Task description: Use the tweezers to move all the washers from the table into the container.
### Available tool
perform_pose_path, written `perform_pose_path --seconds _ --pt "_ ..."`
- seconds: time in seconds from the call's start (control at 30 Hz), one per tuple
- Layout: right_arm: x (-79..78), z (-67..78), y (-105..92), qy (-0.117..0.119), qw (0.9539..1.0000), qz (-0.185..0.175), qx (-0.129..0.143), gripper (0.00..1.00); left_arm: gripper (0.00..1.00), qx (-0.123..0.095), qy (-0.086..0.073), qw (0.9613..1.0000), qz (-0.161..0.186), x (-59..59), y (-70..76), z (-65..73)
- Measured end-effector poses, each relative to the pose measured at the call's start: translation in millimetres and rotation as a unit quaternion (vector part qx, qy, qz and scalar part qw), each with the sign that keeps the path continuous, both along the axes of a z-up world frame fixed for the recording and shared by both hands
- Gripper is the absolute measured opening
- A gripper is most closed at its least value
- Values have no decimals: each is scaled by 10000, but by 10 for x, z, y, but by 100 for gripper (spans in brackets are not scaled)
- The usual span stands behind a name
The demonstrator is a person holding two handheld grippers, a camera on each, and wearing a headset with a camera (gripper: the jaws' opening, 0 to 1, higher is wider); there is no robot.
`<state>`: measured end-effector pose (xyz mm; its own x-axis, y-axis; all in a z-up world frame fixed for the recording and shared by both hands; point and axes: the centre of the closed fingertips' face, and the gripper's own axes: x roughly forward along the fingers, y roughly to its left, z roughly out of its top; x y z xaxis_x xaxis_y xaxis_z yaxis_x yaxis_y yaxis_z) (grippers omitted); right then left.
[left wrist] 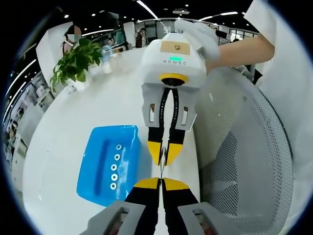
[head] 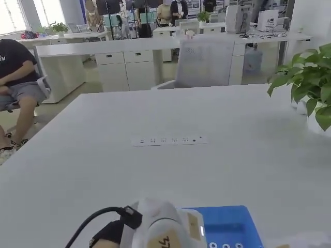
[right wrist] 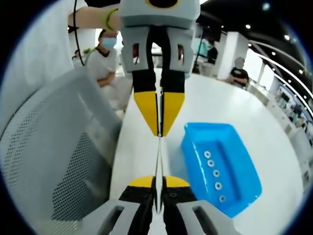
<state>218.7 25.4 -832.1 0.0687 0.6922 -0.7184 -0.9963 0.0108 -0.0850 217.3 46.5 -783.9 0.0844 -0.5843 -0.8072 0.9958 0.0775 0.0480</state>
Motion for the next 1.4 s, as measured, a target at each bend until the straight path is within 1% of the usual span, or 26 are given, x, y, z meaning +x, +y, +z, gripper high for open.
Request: perform_pose_path --seconds 0.03,0.07,0.1,0.17,0.23,0.33,0.4,0.43,0.47,0.5,0.53,0.57,0.73,0.8,0.83,0.87,0.9,0.93,0.97,1.03,1.17,1.23,1.27,1.33,1.37,1.4 --pt "-5 -8 4 32 10000 -16 8 3 0 16 -23 10000 -16 -2 4 -3" --pt "-17 -23 14 137 9999 -78 22 3 0 53 -69 9999 -77 -11 3 -12" --pt "-30 -34 19 195 9998 -81 13 4 0 105 -35 9999 -86 -21 8 -30" --pt "-51 -72 29 199 9998 -45 -37 4 0 191 41 9998 -68 -47 16 -78" --pt "-65 -112 28 255 9996 -82 -80 5 0 283 82 9996 -58 -63 27 -134" --pt "-86 -123 26 321 9993 -165 -32 5 0 401 109 9991 -107 -94 53 -188" --pt "-71 -81 16 256 9991 -320 110 7 0 496 86 9987 -119 -102 80 -211" --pt "-52 -65 1 229 9986 -442 161 9 0 532 110 9985 -105 -100 96 -225" --pt "-41 -43 -28 264 9975 -594 259 11 0 565 160 9982 -77 -103 117 -244" --pt "-44 -34 -33 292 9972 -614 312 12 0 569 166 9982 -75 -102 122 -250" --pt "-47 -12 -80 389 9951 -807 421 13 0 608 182 9980 -69 -101 140 -273" --pt "-37 7 -117 401 9937 -921 489 13 0 654 183 9977 -74 -101 157 -293" --pt "-64 94 -398 375 9893 -1323 495 16 0 867 288 9958 -84 -116 216 -406" --pt "-25 122 -554 235 9854 -1641 402 16 0 990 319 9946 -67 -117 241 -464" --pt "-21 139 -643 218 9831 -1793 310 16 0 1127 363 9929 -109 -137 272 -504" --pt "-28 159 -700 251 9805 -1926 286 17 0 1170 334 9925 -140 -135 276 -526" --pt "-6 214 -758 217 9759 -2141 350 19 0 1253 328 9915 -150 -136 291 -557" --pt "12 255 -803 137 9731 -2267 391 19 0 1311 342 9906 -164 -142 301 -578" --pt "28 314 -859 70 9689 -2430 471 19 0 1367 366 9898 -181 -149 306 -606" --pt "30 398 -940 84 9611 -2693 609 20 0 1480 449 9878 -161 -160 322 -653" --pt "-6 506 -1074 13 9535 -2933 687 22 0 1663 556 9844 -113 -174 345 -713" --pt "-17 585 -1126 -60 9484 -3065 813 21 0 1757 587 9827 -73 -179 360 -726" --pt "-32 637 -1131 -39 9443 -3151 953 22 0 1816 630 9813 -64 -194 368 -736" --pt "-34 706 -1158 -154 9395 -3237 1112 22 0 1918 655 9792 -38 -201 388 -759" --pt "-36 717 -1164 -163 9386 -3253 1138 22 0 1945 660 9787 -37 -204 391 -767" --pt "-45 743 -1177 -160 9356 -3315 1203 23 0 1971 659 9782 -30 -204 394 -775"
